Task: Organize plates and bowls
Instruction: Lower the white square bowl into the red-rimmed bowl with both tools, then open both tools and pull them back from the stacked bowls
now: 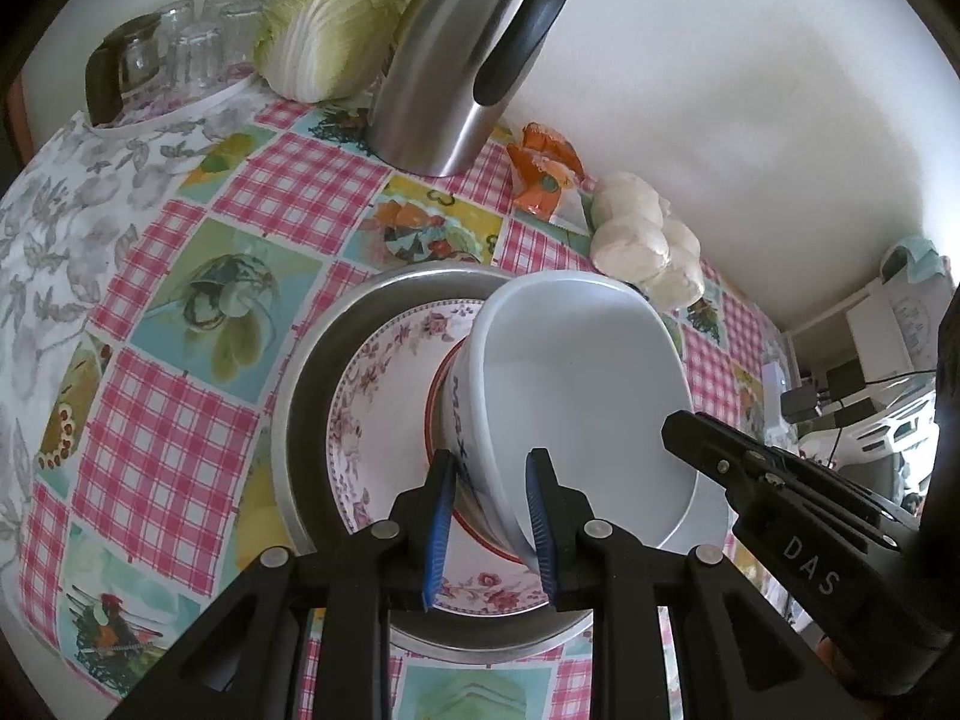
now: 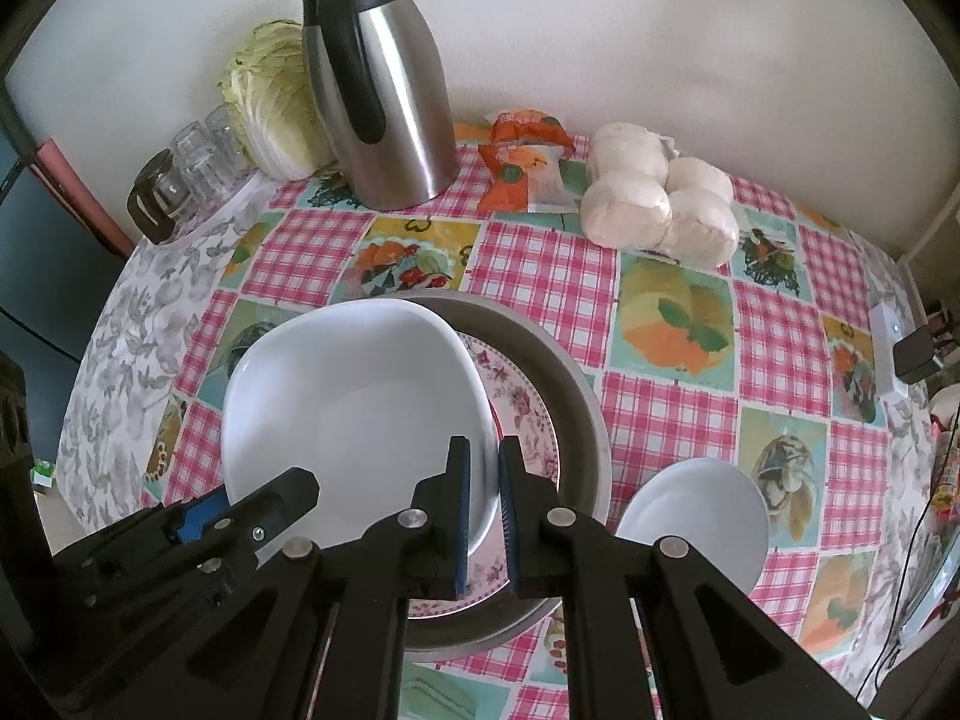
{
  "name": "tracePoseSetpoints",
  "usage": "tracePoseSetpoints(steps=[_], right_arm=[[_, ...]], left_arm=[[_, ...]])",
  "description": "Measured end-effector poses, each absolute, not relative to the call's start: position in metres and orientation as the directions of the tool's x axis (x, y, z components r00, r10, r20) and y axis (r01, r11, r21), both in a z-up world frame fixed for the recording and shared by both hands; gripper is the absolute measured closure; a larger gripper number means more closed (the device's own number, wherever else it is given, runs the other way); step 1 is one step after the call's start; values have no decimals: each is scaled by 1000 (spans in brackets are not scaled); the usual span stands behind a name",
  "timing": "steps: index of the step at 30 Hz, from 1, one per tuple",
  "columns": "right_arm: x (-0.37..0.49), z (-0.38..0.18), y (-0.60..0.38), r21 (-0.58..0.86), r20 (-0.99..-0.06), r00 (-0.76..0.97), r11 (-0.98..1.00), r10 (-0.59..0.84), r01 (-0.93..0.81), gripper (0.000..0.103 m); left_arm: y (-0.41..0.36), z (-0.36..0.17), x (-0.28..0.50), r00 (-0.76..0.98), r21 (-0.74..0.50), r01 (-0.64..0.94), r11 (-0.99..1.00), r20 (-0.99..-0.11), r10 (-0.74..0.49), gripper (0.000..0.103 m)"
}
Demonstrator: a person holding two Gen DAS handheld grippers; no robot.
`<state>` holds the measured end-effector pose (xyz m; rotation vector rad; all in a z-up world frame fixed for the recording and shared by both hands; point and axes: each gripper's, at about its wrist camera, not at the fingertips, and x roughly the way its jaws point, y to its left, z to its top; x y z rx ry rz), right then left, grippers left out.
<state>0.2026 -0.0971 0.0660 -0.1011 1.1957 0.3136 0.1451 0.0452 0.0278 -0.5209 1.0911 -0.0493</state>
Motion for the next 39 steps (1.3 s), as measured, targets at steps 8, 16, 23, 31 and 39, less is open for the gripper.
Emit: tracePoseSetpoints(steps=[8, 16, 23, 31, 39], right_arm=[[203, 58, -101, 109, -931, 308, 955, 196, -277, 93], [199, 64, -100, 103, -926, 322, 954, 195, -282, 93], [193, 69, -106, 150, -916, 321, 948, 239, -280, 93], [174, 84, -123, 193, -874, 397, 951, 279, -242, 93], [126, 79, -139, 273, -793, 501, 938, 346, -214, 93]], left_arm=[[45, 27, 146, 470, -424, -207, 882, -833, -290, 76], [46, 36, 144, 487, -423, -187, 887, -824, -290, 75], [50, 36, 140, 486, -412, -192, 891, -829, -279, 75], [59, 38, 132, 492, -410, -210, 888, -829, -267, 74], [60, 49, 118, 515, -383, -216, 898, -826, -229, 46]])
